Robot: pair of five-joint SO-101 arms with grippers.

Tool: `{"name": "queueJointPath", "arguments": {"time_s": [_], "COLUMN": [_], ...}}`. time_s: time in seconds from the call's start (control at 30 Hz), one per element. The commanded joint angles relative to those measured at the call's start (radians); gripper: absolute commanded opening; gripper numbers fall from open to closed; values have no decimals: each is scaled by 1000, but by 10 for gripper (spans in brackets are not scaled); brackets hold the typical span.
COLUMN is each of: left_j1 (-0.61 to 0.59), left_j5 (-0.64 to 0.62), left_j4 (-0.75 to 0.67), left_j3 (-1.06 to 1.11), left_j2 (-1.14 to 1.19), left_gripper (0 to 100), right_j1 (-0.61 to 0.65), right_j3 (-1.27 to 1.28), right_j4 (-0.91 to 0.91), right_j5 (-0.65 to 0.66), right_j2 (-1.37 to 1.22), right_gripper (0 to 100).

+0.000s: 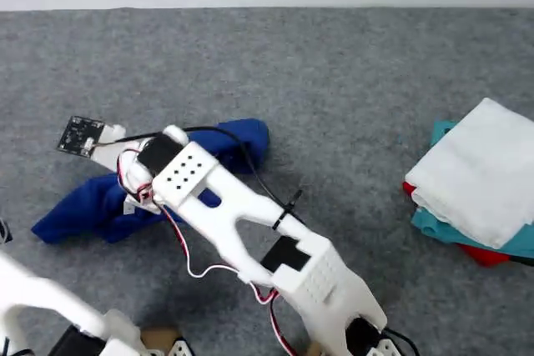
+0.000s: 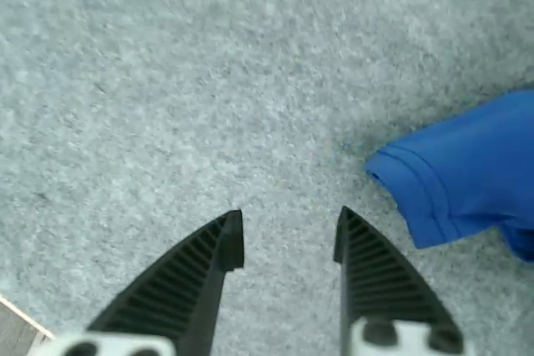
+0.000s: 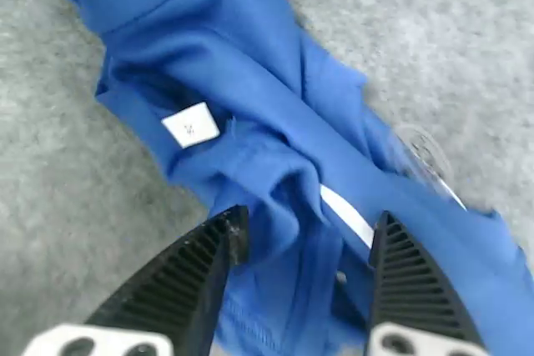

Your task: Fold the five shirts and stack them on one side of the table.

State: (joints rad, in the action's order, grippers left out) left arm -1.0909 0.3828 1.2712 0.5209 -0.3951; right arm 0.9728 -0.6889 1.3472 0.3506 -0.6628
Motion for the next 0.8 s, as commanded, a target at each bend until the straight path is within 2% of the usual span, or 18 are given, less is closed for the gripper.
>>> {"name": "queueJointPath", "arguments": {"time_s": [0.0, 0.2, 0.27, 0.33, 0.37, 0.43, 0.6, 0.77], "left_j1": [-6, -8, -8, -8, -8, -5, 0, 43], "left_j5": [-12, -12, -12, -12, -12, -12, -12, -12], "left_j4": [-12, -11, -11, -11, -11, -12, -17, -12], "left_j3": [10, 33, 39, 39, 39, 38, 30, 30], "left_j2": [-32, -32, -32, -32, -32, -32, -32, -32], "left_gripper": [181, 181, 181, 181, 181, 181, 181, 181], "right_j1": [7, -36, -56, -62, -65, -70, -101, -145], "right_j3": [-6, -8, -8, -26, -44, -84, -242, -400], "right_j4": [-74, -143, -143, -124, -97, -30, 139, 395], "right_j5": [-9, -9, -8, 15, 46, 92, 109, 175], "right_j2": [-38, -139, -142, -124, -111, -84, -22, 15], "right_gripper": [243, 234, 173, 51, 0, 32, 10, 11]}}
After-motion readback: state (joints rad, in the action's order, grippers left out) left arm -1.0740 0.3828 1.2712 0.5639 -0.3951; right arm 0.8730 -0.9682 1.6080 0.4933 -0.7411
